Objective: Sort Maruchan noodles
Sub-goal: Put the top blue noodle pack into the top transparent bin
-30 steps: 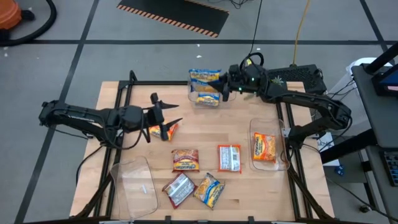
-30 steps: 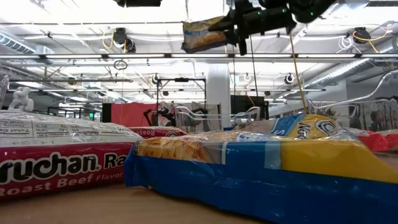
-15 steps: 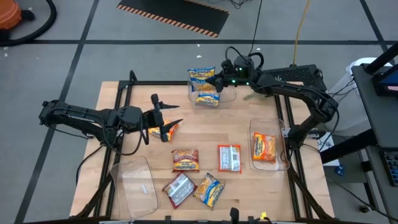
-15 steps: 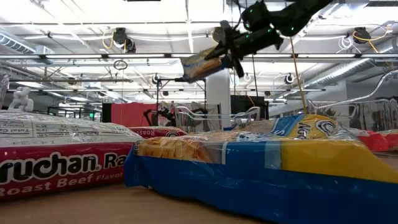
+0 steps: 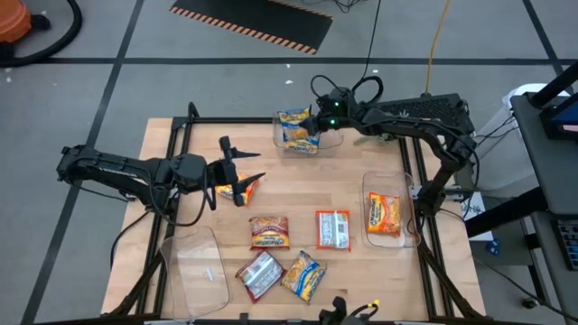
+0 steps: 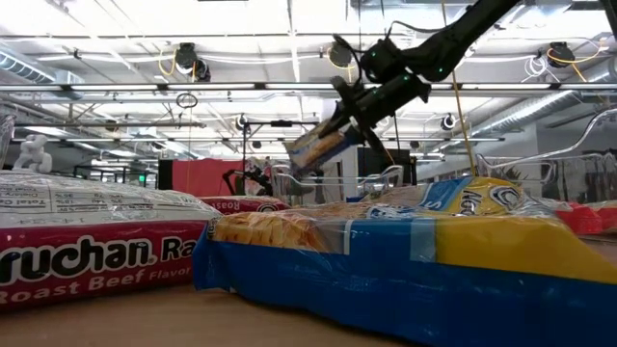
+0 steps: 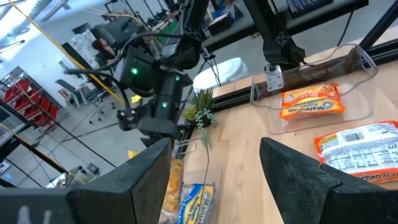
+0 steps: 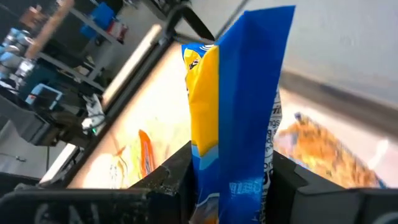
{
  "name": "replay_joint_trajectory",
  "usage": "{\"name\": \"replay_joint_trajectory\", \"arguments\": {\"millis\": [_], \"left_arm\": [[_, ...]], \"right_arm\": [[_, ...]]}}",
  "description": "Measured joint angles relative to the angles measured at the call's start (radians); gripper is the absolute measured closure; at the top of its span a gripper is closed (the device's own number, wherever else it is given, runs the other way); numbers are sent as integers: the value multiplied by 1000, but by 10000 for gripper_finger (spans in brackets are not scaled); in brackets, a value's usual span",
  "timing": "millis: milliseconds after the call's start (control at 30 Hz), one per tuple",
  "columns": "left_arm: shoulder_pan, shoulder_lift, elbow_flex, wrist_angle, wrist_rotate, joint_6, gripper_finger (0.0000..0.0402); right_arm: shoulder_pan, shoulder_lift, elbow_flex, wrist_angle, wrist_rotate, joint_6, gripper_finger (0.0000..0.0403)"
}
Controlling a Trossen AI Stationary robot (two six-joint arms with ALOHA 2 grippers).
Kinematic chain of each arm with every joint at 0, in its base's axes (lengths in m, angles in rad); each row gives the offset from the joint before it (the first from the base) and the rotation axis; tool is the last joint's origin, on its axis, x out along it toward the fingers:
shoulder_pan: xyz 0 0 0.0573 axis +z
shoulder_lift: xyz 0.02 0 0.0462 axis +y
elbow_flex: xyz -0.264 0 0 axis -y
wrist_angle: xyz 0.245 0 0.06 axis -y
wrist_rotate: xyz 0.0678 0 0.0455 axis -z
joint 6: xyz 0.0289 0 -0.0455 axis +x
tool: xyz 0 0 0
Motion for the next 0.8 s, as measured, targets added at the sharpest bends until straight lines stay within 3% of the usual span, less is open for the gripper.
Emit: {"name": "replay_joint_trajectory", "arguments": {"millis": [600, 800], "left_arm": [[-2, 0, 0, 2, 0, -8, 151], [-2, 0, 0, 2, 0, -9, 151]], "right_arm": [[0, 73, 0, -21, 9, -20, 263], [1, 73, 0, -19, 62, -44, 247]]}}
